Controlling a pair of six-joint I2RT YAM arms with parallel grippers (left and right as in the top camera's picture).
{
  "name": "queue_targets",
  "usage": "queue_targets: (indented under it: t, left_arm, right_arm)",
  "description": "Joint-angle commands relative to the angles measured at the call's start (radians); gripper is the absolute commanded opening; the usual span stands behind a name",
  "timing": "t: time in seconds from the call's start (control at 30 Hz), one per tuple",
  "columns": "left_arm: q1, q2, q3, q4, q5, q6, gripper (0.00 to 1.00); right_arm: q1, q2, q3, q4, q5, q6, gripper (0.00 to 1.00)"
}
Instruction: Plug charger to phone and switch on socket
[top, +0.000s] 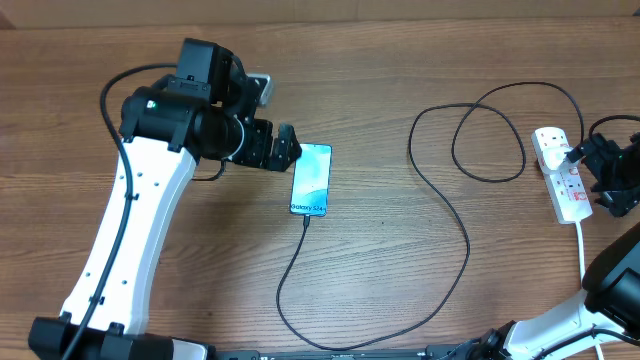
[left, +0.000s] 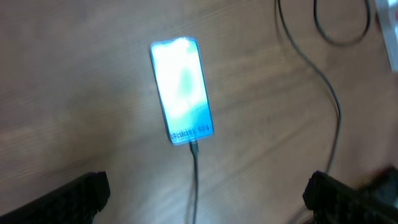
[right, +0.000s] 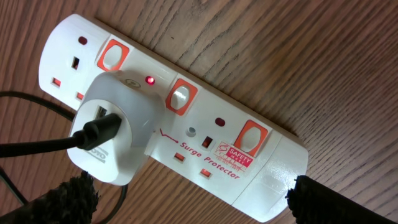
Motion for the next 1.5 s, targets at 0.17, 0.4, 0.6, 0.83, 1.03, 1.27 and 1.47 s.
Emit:
queue_targets:
  t: [0.17, 0.4, 0.6, 0.83, 1.03, 1.27, 1.47]
  left_arm:
    - [-0.007, -0.078, -0.175, 0.369, -0.036, 0.027, 1.00]
    - [-0.006, -0.158, -0.537, 0.834, -0.036, 0.027, 1.00]
    - [-0.005, -0.222, -0.789, 1.116, -0.040, 0.028, 1.00]
    - [-0.004, -0.335, -1.119, 1.477, -0.042, 0.026, 1.00]
    - [0.010, -0.418, -1.285, 1.543, -0.147, -0.095, 1.00]
    - [0.070, -0.509, -1.405, 1.547, -0.144, -0.136, 1.00]
    - [0.082, -0.602, -1.519, 1.595, -0.157, -0.140, 1.00]
  right_arm:
    - [0.002, -0.001, 0.013, 0.005, -0.006, -0.008, 1.00]
    - [0.002, -0.001, 0.013, 0.006, -0.006, -0.008, 1.00]
    - [0.002, -0.001, 0.013, 0.005, -0.006, -0.008, 1.00]
    - [0.002, -0.001, 0.013, 0.006, -0.006, -0.008, 1.00]
    - [0.002, -0.001, 0.013, 0.006, -0.006, -0.008, 1.00]
    - [0.002, -0.001, 0.013, 0.006, -0.006, -0.008, 1.00]
    - [0.002, -0.001, 0.013, 0.006, -0.006, -0.008, 1.00]
